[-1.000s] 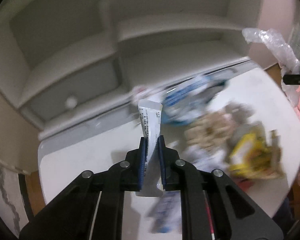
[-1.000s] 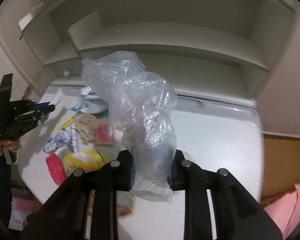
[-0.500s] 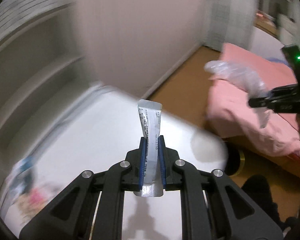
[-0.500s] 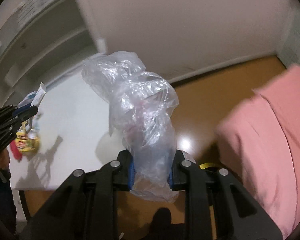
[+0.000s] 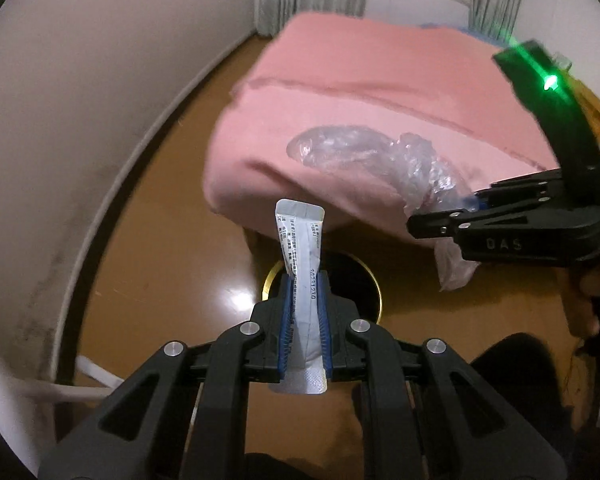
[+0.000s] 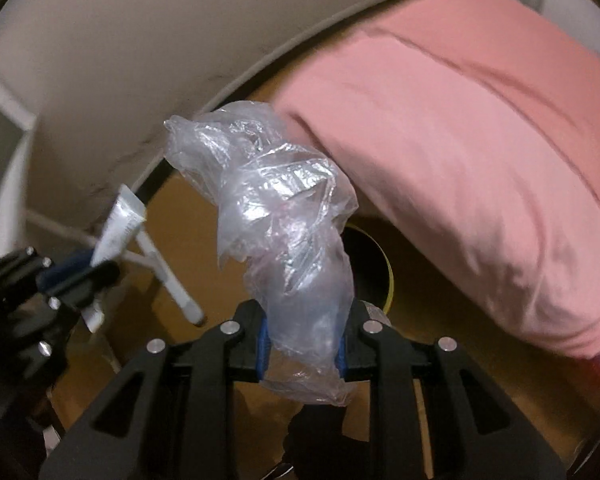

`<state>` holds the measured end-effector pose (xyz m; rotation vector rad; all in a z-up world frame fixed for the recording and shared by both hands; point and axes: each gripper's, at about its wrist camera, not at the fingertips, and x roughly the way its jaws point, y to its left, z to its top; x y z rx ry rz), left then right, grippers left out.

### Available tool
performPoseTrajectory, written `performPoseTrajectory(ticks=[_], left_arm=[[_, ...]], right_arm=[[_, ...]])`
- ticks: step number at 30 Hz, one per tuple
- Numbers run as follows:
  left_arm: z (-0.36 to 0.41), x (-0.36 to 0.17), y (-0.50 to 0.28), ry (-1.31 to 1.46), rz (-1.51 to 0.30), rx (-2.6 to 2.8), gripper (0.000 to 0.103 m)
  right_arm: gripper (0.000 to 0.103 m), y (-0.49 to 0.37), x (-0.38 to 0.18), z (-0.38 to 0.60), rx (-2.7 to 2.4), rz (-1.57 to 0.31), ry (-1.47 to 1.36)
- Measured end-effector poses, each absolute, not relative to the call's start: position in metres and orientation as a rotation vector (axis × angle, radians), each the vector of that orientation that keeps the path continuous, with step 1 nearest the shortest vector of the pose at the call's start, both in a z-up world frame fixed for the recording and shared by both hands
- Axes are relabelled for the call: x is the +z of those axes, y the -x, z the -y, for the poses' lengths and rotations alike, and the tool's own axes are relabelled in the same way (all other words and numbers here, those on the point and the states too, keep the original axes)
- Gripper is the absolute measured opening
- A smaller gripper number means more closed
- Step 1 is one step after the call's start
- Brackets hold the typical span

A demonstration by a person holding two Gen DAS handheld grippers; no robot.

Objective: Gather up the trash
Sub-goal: 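Carry the plastic bag and white tube over the black trash bin, then open the right tool and left tool to drop both items into the bin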

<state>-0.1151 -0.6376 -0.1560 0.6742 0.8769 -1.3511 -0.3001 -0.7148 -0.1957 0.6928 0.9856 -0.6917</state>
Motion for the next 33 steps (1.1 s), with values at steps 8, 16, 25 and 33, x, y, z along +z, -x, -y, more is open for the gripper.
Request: performPoseTrajectory(ticks=[8,16,25,33], left_arm=[[0.669,-0.272,0.12,-0.679,-1.078,-1.347,0.012],[0.717,-0.331,0.107,-0.697,-1.132,-1.351,0.012],[0.72,-0.336,0.106,-0.658,-1.117,-1.356,0.068],[0.695,-0.283,0.1,-0.621,-1.053,-1.308,0.083]], right_arm=[[0.024,0.308,-0.313,0.74,-0.742,-1.035,-0.85],[0.024,0.303,-0.352,0.764,-0.725,-1.005,-0.921],[0.071,0.298,-0.34,0.773,-0.735,-0.97,-0.87],[0.073,0.294,-0.315,0.755,-0.739,-0.978,-0.822]])
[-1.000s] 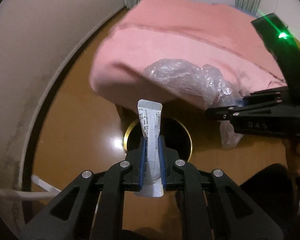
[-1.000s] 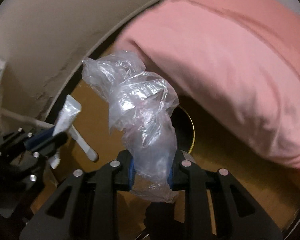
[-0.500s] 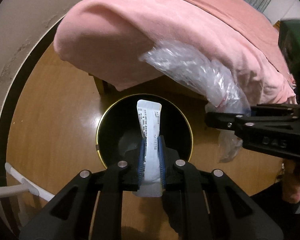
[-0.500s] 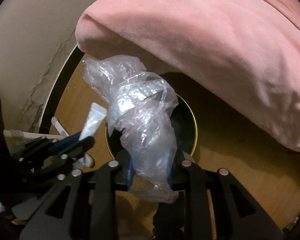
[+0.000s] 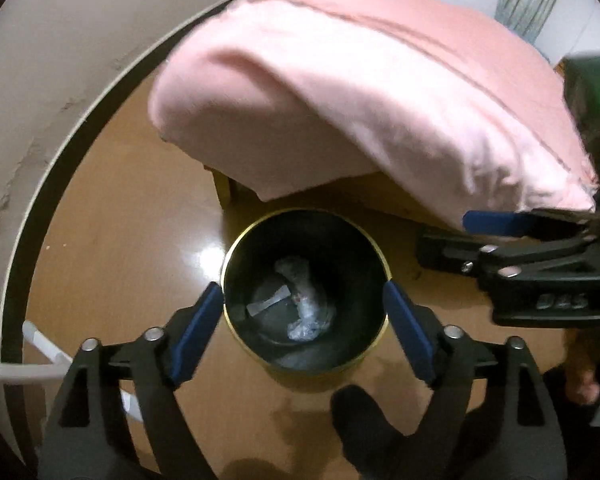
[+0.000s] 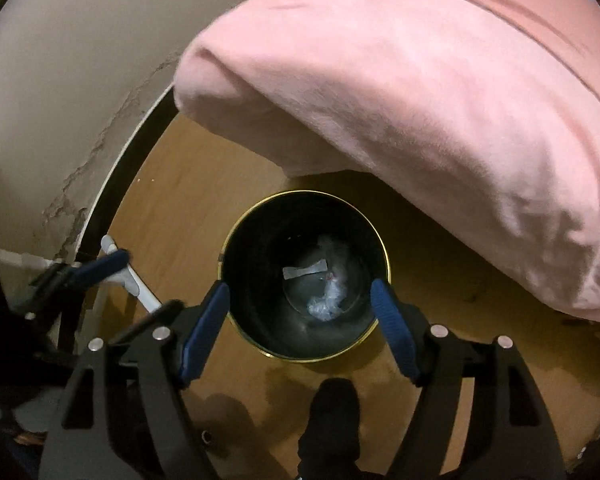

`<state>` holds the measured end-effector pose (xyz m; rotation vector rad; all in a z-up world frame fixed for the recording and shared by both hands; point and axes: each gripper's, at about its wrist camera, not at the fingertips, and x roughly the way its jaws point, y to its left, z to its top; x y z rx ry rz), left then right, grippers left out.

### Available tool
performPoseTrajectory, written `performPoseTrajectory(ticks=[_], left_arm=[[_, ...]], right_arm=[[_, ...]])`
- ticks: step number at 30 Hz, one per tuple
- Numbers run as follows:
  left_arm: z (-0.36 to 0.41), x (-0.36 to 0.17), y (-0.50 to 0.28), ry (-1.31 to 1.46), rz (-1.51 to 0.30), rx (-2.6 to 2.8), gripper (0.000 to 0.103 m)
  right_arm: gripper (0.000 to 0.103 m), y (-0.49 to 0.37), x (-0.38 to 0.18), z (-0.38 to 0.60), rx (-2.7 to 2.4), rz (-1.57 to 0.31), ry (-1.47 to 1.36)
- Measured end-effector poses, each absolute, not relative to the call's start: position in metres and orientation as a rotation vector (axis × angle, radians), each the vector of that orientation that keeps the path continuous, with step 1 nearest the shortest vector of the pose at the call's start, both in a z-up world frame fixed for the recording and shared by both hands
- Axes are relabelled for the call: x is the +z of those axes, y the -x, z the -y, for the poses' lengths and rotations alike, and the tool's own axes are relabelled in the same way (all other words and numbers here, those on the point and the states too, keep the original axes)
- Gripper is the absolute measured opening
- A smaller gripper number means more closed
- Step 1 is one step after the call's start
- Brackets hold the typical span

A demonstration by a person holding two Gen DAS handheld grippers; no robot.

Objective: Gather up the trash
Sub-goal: 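Open the right tool and left tool to drop both items into the bin, then grasp the white bottle cap with the right tool while the left tool grasps the blue-white wrapper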

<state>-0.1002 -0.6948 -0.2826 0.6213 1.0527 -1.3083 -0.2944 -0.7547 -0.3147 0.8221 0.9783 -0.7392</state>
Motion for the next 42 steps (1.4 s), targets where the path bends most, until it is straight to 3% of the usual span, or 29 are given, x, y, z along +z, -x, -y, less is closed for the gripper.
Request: performPoseTrajectory(ticks=[8,16,21,30,34,40,42], left_arm=[[0.601,-0.126,0.091,-0.599,-0.872,-1.237,0.085],[0.38,0.017,0.012,-0.429,-0.72,-0.997,0.09],[0.229,0.032,-0.046,-0.394,-0.71,-0.667,0.09],[0.009,-0.008,-0.1,-0.231,-0.844,-0.27,0.09],[-0.024,-0.019,-0.109,-0.203,-0.862,-0.254,0.09],[-0.035,-0.034,-0.126,-0.212,-0.876,-0.28,0.09],[-0.032,-0.038,-0.133,-0.219,-0.87,-0.299,0.09]], right_arm=[[0.079,0.264,-0.176,0.69,-0.654,-0.911,-0.579],[0.082,0.13,-0.042,0.545,-0.273,-0.806,-0.347],[0.082,0.028,-0.016,0.419,0.025,-0.827,-0.192],[0.072,-0.075,-0.035,0.267,0.232,-0.913,0.099],[0.058,-0.101,-0.059,0.249,0.257,-0.975,0.139],[0.049,-0.126,-0.082,0.253,0.234,-1.028,0.12],[0.039,-0.129,-0.085,0.255,0.232,-1.036,0.114]])
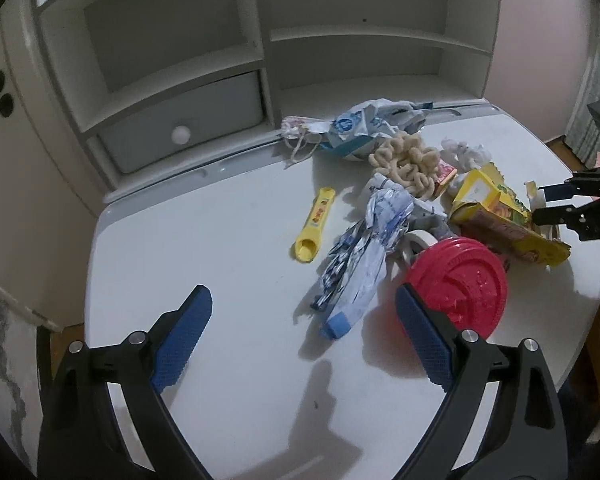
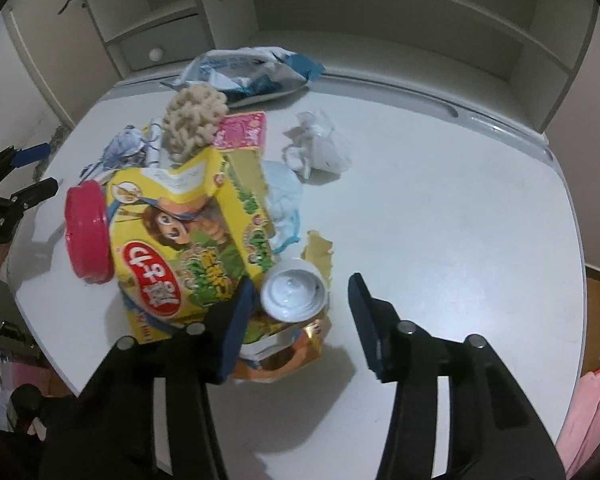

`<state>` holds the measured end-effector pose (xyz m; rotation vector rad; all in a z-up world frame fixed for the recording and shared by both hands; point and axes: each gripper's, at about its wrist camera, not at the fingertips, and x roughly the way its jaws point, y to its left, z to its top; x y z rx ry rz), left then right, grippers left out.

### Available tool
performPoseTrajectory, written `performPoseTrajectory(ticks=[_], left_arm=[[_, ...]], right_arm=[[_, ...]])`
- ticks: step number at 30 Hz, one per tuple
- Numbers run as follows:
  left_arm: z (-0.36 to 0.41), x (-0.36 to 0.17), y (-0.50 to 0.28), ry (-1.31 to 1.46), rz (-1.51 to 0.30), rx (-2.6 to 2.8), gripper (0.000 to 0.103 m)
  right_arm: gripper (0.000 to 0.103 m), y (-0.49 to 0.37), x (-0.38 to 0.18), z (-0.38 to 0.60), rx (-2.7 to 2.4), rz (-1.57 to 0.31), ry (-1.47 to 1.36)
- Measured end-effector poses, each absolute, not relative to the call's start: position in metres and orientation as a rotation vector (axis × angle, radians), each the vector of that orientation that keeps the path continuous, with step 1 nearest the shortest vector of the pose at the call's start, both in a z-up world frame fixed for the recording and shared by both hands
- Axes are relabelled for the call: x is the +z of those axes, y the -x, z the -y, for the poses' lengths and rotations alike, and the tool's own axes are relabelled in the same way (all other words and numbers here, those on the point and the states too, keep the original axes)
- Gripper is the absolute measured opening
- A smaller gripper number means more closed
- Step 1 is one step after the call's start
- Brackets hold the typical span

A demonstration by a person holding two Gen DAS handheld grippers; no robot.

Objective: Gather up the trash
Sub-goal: 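Grasp the white bottle cap with the right tool while the left tool grasps the blue-white wrapper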

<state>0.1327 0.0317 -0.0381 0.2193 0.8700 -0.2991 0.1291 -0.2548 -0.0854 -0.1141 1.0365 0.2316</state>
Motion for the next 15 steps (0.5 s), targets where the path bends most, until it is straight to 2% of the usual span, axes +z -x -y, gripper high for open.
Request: performPoseTrajectory(ticks=[1,4,12,15], left_arm=[[-0.031,-0.039,-0.133,-0.224,-0.866,-0.302,0.09],[-0.021,-0.045,-0.139,-0.238,-0.871,-0.33,0.09],[-0.011,-0.055,-0.156,-0.309,-0.858,-0.423,0.089],[-0.013,-0.062,-0.162,-0.309,-0.879,-0.443,0.081]], right_arm=[[0.034,-0.13,-0.087,0.255,0.234,-1.04,0.112],[0.03,-0.128,-0.087,0.255,0.239,-1.039,0.117],[0.03,-0.113,-0.065,0.257,0.255,-1.001,0.091],[0.03,-0.11,-0.06,0.261,0.269,-0.992,0.042]])
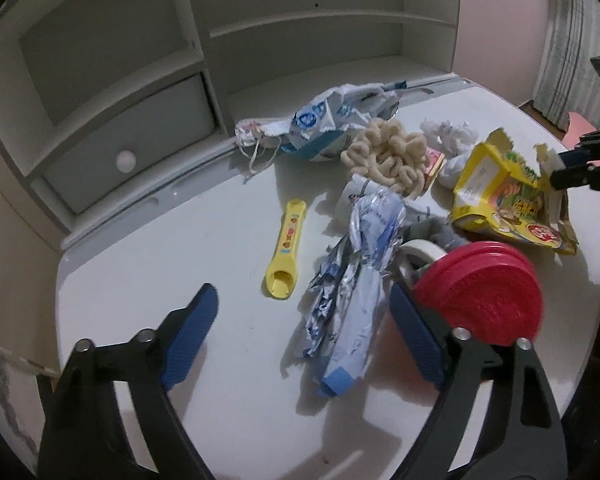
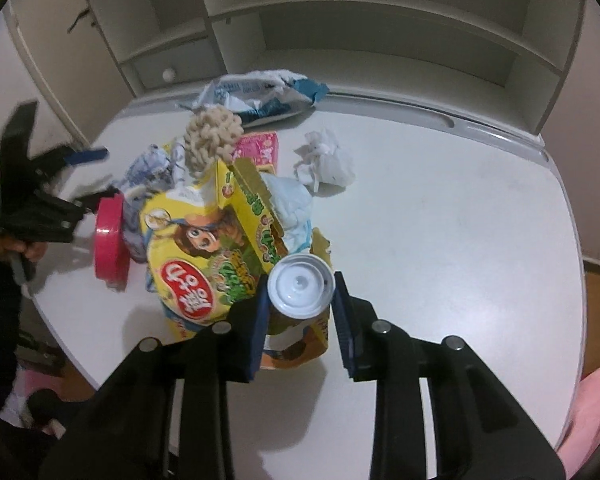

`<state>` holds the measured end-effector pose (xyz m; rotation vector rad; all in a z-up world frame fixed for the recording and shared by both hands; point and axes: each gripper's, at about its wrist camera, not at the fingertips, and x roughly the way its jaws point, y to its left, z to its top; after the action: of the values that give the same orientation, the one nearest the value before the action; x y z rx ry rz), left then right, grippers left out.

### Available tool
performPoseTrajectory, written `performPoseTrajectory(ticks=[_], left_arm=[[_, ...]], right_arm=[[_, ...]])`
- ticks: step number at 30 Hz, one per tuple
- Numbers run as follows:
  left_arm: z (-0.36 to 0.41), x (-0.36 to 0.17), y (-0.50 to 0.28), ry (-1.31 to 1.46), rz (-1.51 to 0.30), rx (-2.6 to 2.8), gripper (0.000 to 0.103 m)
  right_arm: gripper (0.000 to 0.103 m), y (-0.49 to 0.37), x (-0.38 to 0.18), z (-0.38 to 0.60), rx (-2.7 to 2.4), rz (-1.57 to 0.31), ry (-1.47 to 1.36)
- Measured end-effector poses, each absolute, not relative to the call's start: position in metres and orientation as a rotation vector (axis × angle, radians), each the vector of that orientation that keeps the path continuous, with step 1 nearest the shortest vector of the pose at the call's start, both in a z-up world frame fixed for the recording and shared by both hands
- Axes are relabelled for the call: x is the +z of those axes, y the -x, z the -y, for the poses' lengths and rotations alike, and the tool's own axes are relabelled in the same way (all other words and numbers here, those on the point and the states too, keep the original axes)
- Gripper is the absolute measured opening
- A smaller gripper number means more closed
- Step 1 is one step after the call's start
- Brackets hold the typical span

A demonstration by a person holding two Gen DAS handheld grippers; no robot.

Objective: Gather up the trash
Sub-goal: 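Grasp the white bottle cap with the right tool while the left tool grasps the blue-white wrapper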

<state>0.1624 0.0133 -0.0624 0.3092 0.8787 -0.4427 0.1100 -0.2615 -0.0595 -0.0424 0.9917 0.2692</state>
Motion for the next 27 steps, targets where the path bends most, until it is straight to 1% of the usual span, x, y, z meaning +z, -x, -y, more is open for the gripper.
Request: performPoseTrajectory(ticks=[3,4,5,6,8,11,16,20,27], left_arm=[[-0.014,-0.072,-0.167,-0.289,-0.915,-0.471,0.068],[-0.014,-0.076,-0.168,-0.282,-0.925,-0.479,0.059],[-0.013,-0.08,-0.17,-0.271,-0.942,-0.493,0.048],[-0.012,-0.083,-0.17,-0.264,-0.951,-0.499,0.042],[-0.012,-0.085,-0.169,-0.251,-0.942,-0.501,0.037],[-0.009,-0.081,-0.165,-0.248,-0.926,-0.512,0.034],[-0.005,-0.061,-0.152,-0.273,-0.864,-0.487,0.033],[-0.004,-0.044,-0.143,-0.264,-0.833,-0.466,0.033],[0.0,-0.04,-0.14,-0.245,-0.843,-0.439,0.033]], right_arm=[[0.03,-0.106,-0.055,0.264,0.286,-0.982,0.006],[0.03,-0.105,-0.053,0.265,0.284,-0.976,-0.002],[0.03,-0.104,-0.053,0.266,0.282,-0.974,-0.006],[0.03,-0.103,-0.052,0.268,0.275,-0.971,-0.015],[0.03,-0.101,-0.05,0.273,0.275,-0.961,-0.042],[0.03,-0.097,-0.047,0.277,0.271,-0.956,-0.049],[0.03,-0.093,-0.045,0.279,0.222,-0.936,-0.01],[0.031,-0.096,-0.046,0.285,0.221,-0.934,-0.038],[0.031,-0.104,-0.071,0.288,0.153,-0.974,0.032]])
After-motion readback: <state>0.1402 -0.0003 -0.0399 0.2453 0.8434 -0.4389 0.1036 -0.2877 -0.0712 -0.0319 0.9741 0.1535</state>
